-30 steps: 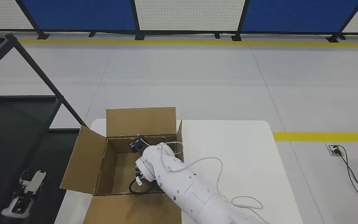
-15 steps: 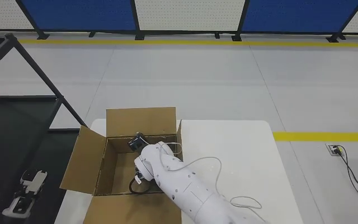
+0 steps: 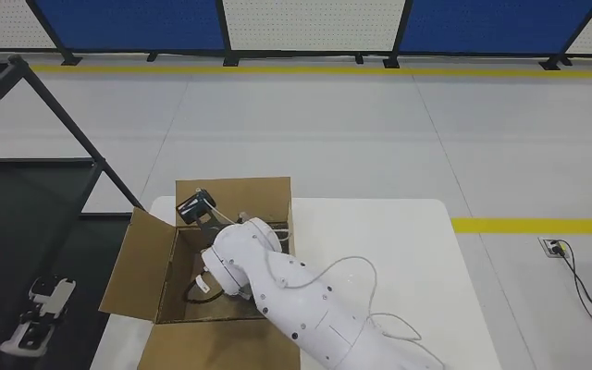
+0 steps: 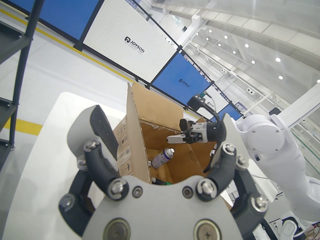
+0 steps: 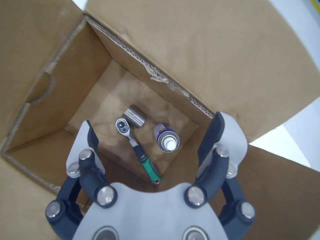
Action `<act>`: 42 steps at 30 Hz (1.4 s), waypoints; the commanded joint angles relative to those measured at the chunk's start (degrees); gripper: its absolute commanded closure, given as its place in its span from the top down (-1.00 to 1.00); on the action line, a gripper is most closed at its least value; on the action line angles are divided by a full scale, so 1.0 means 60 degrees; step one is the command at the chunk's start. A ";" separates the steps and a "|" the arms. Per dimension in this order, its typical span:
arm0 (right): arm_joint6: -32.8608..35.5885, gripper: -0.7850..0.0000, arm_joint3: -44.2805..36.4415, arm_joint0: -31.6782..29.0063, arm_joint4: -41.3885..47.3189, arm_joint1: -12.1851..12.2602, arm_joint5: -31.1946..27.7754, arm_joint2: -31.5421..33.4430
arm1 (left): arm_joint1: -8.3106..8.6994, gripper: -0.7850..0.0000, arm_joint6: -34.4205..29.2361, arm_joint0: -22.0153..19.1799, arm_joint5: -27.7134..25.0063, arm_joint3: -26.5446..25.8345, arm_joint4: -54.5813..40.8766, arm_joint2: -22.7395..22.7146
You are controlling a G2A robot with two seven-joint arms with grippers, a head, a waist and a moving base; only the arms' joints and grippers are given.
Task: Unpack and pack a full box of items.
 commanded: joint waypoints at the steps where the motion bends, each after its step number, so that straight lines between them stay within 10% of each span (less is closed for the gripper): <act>1: 0.0431 1.00 -0.1674 -0.0641 -0.0407 0.0283 -0.0268 0.0496 | 0.0008 1.00 -0.0014 -0.0032 -0.0138 0.0033 0.0022 -0.0040; 9: 0.1073 1.00 -0.7094 -0.3749 -0.1632 0.1078 -0.0903 0.2606 | 0.0046 1.00 -0.0178 -0.0089 -0.1024 0.0293 -0.0016 -0.0157; 26: 0.0615 1.00 -0.7228 -0.4163 -0.1121 0.1127 -0.0938 0.3061 | 0.0053 1.00 -0.0106 -0.0360 -0.0434 0.0397 0.0018 0.0055; 42: 0.2568 1.00 -0.7489 -0.5019 0.2916 0.1421 -0.1153 0.5471 | 0.0401 1.00 -0.2973 -0.1511 -0.0935 0.1236 -0.0275 0.1054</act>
